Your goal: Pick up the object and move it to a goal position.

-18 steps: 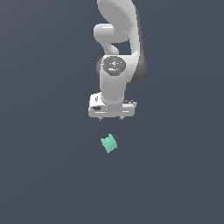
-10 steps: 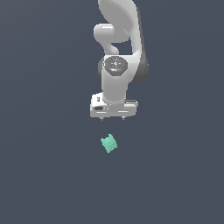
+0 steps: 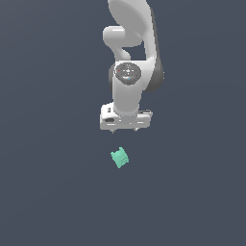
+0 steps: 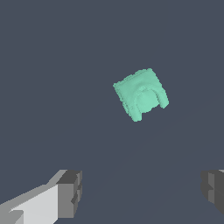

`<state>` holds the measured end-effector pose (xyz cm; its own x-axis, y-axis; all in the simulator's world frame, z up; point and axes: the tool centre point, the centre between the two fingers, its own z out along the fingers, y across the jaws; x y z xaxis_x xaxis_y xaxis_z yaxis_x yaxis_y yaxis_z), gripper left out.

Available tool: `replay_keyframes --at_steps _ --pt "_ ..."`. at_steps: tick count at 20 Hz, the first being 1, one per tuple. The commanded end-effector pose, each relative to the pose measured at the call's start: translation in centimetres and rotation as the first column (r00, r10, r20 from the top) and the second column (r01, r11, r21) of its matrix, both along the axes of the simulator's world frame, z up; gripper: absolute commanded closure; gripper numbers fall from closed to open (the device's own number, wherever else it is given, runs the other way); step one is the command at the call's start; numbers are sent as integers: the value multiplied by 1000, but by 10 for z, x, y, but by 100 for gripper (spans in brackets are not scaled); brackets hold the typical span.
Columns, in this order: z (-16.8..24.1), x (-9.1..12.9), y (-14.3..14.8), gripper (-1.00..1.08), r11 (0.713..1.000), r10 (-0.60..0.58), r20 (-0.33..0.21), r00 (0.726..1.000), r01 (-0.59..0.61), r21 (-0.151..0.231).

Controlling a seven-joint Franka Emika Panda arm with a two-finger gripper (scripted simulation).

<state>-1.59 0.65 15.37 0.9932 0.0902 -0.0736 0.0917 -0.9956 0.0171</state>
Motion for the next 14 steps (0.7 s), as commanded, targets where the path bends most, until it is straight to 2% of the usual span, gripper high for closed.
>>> replay_keyframes --at_steps 1,8,14 --pt "-3 3 -1 -92 1000 18 2 1000 -18 1" --pt "-16 18 -5 -92 993 118 14 993 -118 7" --pt "-35 38 -10 -92 968 252 32 967 -252 15"
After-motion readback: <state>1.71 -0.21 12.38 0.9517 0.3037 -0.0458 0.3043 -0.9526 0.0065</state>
